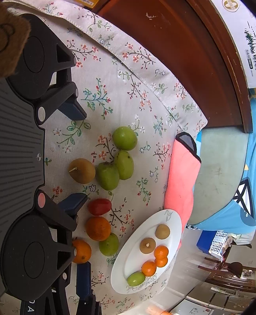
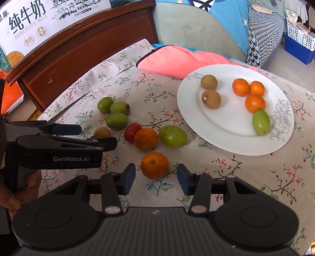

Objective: Organize fruits
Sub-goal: 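Grasp a brown kiwi with the left tool while the right tool grasps a tangerine, then lower the kiwi onto the plate with the left tool while the right tool places the tangerine, then withdraw both open tools from the plate toward the remaining fruit, then grasp a green jujube with the left tool while the right tool grasps a tangerine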

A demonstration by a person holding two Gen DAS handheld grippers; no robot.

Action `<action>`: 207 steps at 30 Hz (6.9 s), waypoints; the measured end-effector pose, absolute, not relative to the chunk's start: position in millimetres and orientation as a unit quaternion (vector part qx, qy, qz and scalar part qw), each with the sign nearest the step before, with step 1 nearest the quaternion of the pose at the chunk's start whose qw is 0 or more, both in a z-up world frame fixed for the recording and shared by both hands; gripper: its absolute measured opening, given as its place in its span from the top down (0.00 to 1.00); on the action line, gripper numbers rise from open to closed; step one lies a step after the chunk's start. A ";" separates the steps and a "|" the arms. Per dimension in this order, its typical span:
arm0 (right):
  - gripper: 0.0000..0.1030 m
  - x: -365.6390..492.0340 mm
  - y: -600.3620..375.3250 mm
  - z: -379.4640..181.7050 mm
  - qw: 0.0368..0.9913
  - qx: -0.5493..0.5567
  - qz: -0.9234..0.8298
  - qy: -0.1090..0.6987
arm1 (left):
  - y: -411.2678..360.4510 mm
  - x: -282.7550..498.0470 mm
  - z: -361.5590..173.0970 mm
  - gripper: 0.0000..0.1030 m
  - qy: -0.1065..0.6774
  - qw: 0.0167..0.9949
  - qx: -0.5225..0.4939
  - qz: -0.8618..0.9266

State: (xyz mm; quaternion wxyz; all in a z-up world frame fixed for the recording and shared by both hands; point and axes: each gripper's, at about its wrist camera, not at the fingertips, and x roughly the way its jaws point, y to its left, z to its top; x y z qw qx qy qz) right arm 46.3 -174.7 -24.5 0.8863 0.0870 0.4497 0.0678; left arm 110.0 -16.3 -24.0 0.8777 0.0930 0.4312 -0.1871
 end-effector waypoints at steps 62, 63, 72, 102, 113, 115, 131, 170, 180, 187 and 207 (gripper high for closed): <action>0.69 44.5 -264.8 32.1 0.916 0.188 -0.073 0.346 | -67.2 111.2 29.0 0.78 0.372 0.893 0.024 -0.252; 0.69 44.2 -269.7 32.6 0.915 0.194 -0.082 0.345 | -71.8 111.2 28.3 0.78 0.372 0.892 0.025 -0.256; 0.69 36.9 -305.6 28.2 0.892 0.265 -0.141 0.338 | -109.2 108.6 15.8 0.78 0.369 0.884 0.048 -0.284; 0.66 44.8 -325.8 1.5 0.856 0.344 -0.193 0.335 | -142.3 113.8 9.5 0.46 0.349 0.892 0.032 -0.286; 0.65 45.4 -320.3 6.8 0.861 0.341 -0.172 0.335 | -122.4 111.3 29.6 0.24 0.349 0.897 0.044 -0.266; 0.65 45.7 -317.5 7.4 0.863 0.340 -0.164 0.337 | -119.1 111.4 32.1 0.23 0.353 0.895 0.046 -0.267; 0.59 55.4 -272.3 12.7 0.891 0.258 -0.090 0.362 | -70.9 130.0 47.5 0.16 0.375 0.899 0.067 -0.217; 0.60 70.0 -144.4 -17.0 0.891 -0.125 0.195 0.391 | 0.0 204.8 -0.9 0.17 0.479 0.870 0.007 -0.116; 0.62 68.7 -129.8 -20.7 0.881 -0.188 0.200 0.385 | -1.2 205.7 -12.2 0.18 0.490 0.864 -0.009 -0.116; 0.69 63.8 -122.2 -25.2 0.877 -0.240 0.191 0.370 | 8.3 207.0 -16.0 0.20 0.501 0.858 -0.044 -0.105; 0.70 69.5 -125.3 -20.8 0.879 -0.174 0.195 0.399 | -0.6 201.5 -20.6 0.24 0.483 0.871 0.005 -0.094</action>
